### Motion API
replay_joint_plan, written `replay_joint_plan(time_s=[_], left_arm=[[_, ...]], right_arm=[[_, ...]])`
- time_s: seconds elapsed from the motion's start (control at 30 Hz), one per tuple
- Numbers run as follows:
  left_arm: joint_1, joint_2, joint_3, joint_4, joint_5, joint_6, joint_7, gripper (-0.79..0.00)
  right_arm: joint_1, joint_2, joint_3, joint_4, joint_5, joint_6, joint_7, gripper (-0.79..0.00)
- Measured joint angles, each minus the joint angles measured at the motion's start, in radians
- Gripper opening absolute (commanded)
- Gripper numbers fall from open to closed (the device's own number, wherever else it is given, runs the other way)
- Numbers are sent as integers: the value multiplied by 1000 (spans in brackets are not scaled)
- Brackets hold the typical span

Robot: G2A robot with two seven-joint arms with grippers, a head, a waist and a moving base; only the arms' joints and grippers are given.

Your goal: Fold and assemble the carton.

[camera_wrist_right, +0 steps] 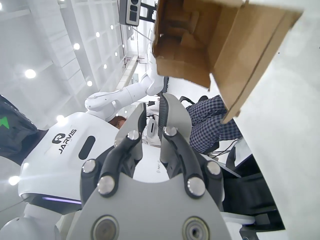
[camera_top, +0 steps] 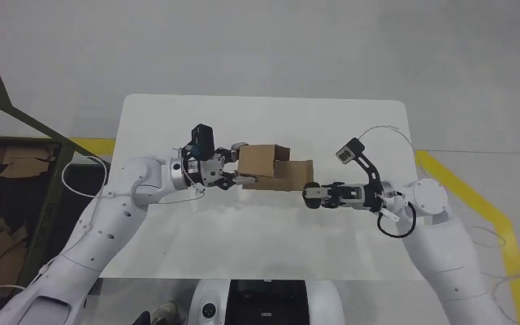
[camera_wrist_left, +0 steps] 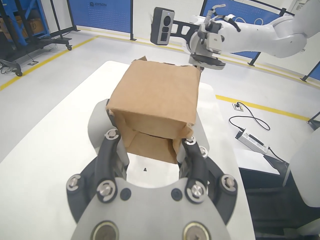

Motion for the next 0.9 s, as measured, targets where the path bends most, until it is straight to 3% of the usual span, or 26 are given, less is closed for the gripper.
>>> replay_joint_plan(time_s=[0.23,0.37,0.53,0.73,0.9], left_arm=[[5,-7,3,-4,17,10,6,-265],[-2,-14,18,-4,21,9,5,-336],[-11,-22,30,20,25,13,8,-225],[22,-15,-23,6,48,29,35,0],[63,-5,-83,-10,53,37,53,0]], right_arm=[[-27,-3,-56,-71,-51,12,-48,-785],[-7,-11,-103,-60,-81,22,-96,-785],[11,-16,-117,-15,-45,15,-125,-785],[14,-17,-144,-17,-138,37,-201,-785],[-1,-21,-190,-58,-222,36,-249,-785]])
